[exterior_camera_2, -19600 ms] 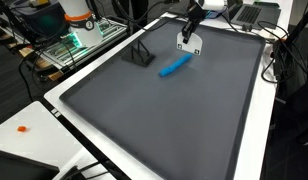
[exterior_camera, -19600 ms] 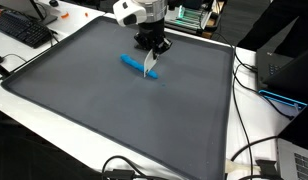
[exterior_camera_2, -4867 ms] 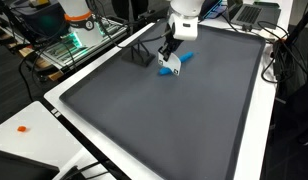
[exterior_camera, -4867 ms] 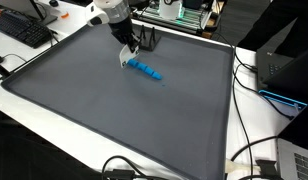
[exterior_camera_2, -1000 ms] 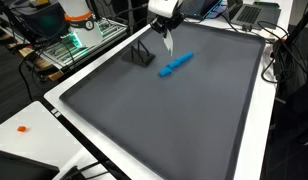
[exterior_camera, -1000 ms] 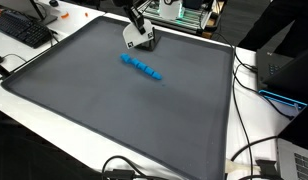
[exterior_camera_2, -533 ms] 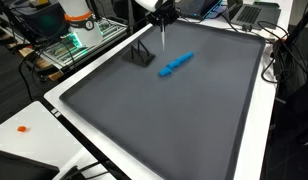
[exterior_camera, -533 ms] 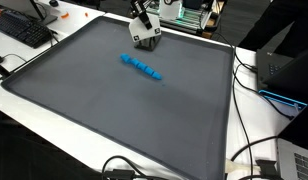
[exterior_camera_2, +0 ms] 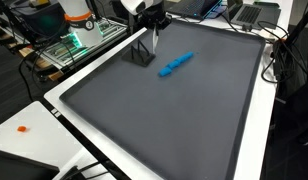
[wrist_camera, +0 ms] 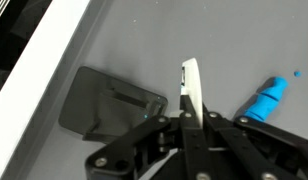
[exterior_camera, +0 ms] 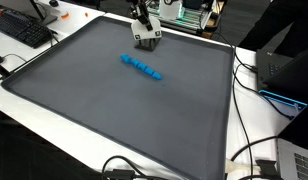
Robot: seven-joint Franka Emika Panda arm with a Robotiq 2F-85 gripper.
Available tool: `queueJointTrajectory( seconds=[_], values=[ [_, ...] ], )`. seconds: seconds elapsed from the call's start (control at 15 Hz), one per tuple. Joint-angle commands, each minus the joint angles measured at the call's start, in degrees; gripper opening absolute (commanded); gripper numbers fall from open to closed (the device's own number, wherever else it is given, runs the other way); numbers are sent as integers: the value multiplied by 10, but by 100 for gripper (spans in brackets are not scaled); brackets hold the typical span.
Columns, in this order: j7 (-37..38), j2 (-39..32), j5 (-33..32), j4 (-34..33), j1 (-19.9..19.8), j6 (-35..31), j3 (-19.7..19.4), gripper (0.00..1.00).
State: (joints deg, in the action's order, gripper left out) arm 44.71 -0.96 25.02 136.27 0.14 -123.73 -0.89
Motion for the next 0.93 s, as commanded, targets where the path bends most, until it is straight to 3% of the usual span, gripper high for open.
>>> queueJointTrajectory(
  seconds=[0.0, 0.87],
  values=[
    [29, 30, 31, 58, -3, -59, 1, 1],
    [61, 33, 86, 143, -3, -191, 2, 1]
  ],
)
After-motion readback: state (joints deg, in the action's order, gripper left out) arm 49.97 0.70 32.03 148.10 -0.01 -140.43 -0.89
